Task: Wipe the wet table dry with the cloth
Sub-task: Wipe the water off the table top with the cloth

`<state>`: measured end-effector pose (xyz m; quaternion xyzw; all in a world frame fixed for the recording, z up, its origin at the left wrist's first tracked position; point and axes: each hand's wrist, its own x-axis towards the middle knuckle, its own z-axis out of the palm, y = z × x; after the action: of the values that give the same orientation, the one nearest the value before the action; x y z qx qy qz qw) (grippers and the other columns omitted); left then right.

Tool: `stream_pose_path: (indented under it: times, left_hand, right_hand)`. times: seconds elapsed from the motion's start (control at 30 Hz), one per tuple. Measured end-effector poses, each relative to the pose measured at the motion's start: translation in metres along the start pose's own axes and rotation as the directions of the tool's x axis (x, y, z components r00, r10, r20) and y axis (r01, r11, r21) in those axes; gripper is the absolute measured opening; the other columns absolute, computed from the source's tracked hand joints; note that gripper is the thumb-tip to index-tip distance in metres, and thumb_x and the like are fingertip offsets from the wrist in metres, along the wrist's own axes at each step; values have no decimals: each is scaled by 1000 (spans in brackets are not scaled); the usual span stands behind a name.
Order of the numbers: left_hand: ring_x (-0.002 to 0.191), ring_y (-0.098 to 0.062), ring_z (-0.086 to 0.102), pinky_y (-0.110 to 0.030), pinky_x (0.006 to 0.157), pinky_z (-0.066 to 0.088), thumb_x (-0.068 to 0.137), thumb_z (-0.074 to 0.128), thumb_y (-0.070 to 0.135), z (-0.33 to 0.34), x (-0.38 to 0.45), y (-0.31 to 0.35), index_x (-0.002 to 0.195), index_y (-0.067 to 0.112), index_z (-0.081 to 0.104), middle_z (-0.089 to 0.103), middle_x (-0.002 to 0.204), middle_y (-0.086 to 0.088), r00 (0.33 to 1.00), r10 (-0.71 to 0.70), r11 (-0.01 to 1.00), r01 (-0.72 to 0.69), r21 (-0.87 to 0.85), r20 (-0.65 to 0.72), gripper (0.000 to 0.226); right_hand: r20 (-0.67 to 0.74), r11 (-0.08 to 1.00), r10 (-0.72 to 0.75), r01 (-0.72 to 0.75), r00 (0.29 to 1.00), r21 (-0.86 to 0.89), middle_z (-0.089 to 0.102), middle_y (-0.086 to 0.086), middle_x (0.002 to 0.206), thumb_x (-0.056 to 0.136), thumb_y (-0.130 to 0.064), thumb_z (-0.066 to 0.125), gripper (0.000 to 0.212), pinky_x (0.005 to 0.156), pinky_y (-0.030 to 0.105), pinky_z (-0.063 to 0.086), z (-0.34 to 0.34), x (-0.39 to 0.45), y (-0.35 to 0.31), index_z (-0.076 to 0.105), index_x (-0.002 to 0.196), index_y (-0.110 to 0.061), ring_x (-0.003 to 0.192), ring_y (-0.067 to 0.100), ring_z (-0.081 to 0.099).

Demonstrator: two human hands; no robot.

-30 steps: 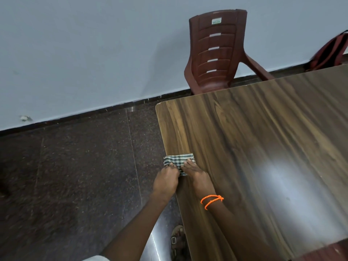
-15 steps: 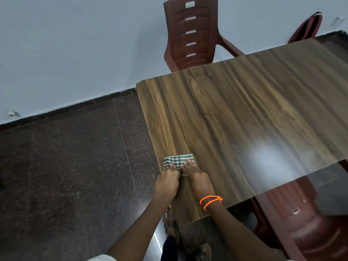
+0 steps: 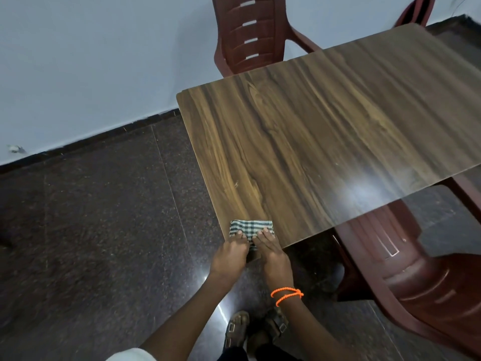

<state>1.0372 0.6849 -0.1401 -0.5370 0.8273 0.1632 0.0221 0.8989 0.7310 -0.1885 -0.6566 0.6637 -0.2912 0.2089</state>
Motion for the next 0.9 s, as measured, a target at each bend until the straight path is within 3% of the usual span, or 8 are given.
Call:
stream_pose_path:
  times: [0.2, 0.33, 0.43, 0.57, 0.67, 0.73, 0.8, 0.9]
  left_hand:
    - [115, -21, 59, -33, 88, 50, 98, 44, 13, 10, -27, -4, 121, 16, 61, 61, 124, -3, 997, 76, 997, -77, -21, -15, 29]
    - [104, -18, 62, -32, 80, 52, 92, 52, 10, 21, -43, -9, 101, 18, 66, 63, 109, 1, 990, 142, 988, -142, -60, 0, 19]
    - [77, -12, 60, -35, 67, 51, 94, 53, 25, 19, -40, -18, 82, 24, 61, 61, 84, 8, 995, 32, 961, -57, -271, -97, 14]
    - [77, -15, 61, -27, 66, 44, 89, 64, 29, 13, -24, -10, 90, 20, 70, 66, 86, 3, 897, -389, 798, 215, -563, -209, 11]
    - [97, -26, 56, -33, 83, 44, 78, 76, 30, 10, -5, 0, 99, 10, 61, 59, 105, -10, 767, -641, 549, 433, -715, -28, 33]
    - [104, -33, 56, -39, 88, 46, 74, 80, 30, 10, 5, -4, 106, 5, 53, 58, 114, -16, 692, -703, 412, 583, -700, 163, 48]
    - [103, -34, 60, -36, 85, 49, 74, 81, 31, 13, 7, -13, 108, 4, 55, 63, 113, -17, 678, -675, 382, 657, -650, 289, 50]
    - [97, -29, 64, -33, 81, 51, 71, 83, 31, 14, 1, -24, 97, 7, 61, 68, 103, -12, 714, -626, 427, 651, -627, 315, 42]
  right_hand:
    - [-6, 999, 33, -33, 999, 4, 58, 5, 133, 82, 3, 58, 43, 109, 35, 38, 2, -31, -12, 64, 123, -10, 134, 16, 41]
    - [-147, 976, 134, -105, 980, 191, 66, 3, 121, 86, 2, 64, 29, 109, 30, 37, -4, -53, -22, 71, 112, -11, 125, 12, 52]
    - [-329, 841, 513, -388, 792, 378, 72, 1, 108, 83, -15, 73, 21, 98, 19, 41, -15, -45, -31, 74, 104, -16, 110, 9, 62]
    - [-218, 581, 794, -600, 568, 551, 73, 1, 83, 73, -31, 81, 27, 76, 20, 45, -16, -20, -26, 70, 93, -17, 84, 14, 68]
    - [-156, 484, 854, -646, 497, 591, 66, -3, 71, 65, -31, 87, 37, 73, 25, 48, -10, -11, -29, 62, 87, -14, 73, 16, 65]
    - [-105, 456, 865, -682, 490, 572, 65, -1, 71, 62, -30, 89, 41, 73, 29, 51, -8, -11, -34, 60, 87, -13, 73, 19, 65]
    - [-51, 412, 883, -718, 467, 561, 66, 2, 74, 62, -27, 89, 41, 72, 33, 53, -6, -14, -32, 59, 85, -14, 75, 21, 65]
    - [33, 362, 892, -757, 451, 544, 68, 4, 76, 59, -27, 91, 40, 69, 37, 58, -4, -21, -25, 60, 83, -20, 72, 19, 66]
